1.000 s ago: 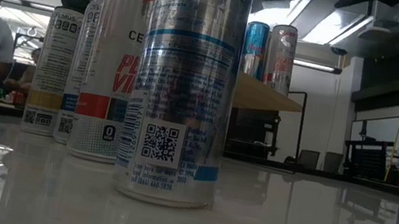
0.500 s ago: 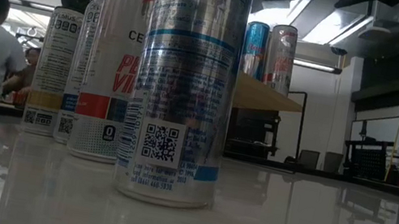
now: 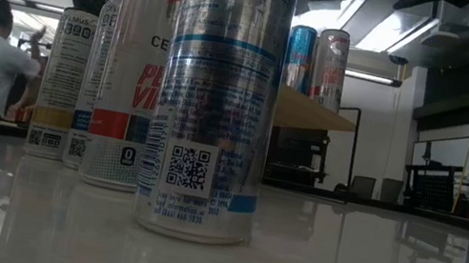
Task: Place canned beverage on shelf
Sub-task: Put the blue soda can on the shelf aligned with the other blue soda can
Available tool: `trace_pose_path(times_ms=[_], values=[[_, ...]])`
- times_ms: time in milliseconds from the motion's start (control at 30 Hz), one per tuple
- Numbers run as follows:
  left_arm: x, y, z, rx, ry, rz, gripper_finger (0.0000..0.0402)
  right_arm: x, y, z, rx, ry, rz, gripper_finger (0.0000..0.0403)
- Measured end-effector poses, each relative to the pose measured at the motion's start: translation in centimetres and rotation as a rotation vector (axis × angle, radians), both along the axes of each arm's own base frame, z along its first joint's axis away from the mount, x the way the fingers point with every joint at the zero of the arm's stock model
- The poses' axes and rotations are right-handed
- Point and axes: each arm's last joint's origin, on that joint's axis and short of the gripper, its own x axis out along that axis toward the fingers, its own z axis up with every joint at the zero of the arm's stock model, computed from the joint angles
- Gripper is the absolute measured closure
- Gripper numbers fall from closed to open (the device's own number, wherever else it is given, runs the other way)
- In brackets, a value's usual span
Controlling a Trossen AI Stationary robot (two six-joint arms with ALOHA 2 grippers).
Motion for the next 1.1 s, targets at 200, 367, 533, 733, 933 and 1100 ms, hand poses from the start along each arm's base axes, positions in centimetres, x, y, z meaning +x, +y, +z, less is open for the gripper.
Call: trace_pose_path(times_ms=[200, 367, 533, 733, 933, 1100], values=[[0.0, 0.0, 0.0, -0.001, 0.002, 0.003, 0.0159, 0.0, 0.0, 0.0, 0.000, 0.003, 0.000, 0.0047], [0.0, 0.0, 0.0, -0.002, 0.003, 0.004, 0.0159, 0.0, 0.0, 0.0, 0.000, 0.003, 0.000, 0.0047], [0.0, 0.0, 0.0, -0.002, 0.004, 0.005, 0.0159, 0.4, 0.0, -0.2, -0.007, 0.014, -0.007, 0.0047], [0.0, 0.0, -0.1, -0.002, 0.003, 0.006, 0.0159, 2.7, 0.0, -1.0, -0.060, 0.050, 0.062, 0.0047], [0.0, 0.0, 0.0, -0.001, 0.001, 0.007, 0.0159, 6.0, 0.3, -1.1, -0.092, -0.042, 0.212, 0.0047], [0.0, 0.0, -0.1, -0.001, 0.001, 0.007, 0.0159, 8.1, 0.3, -1.1, -0.167, -0.109, 0.259, 0.0047]])
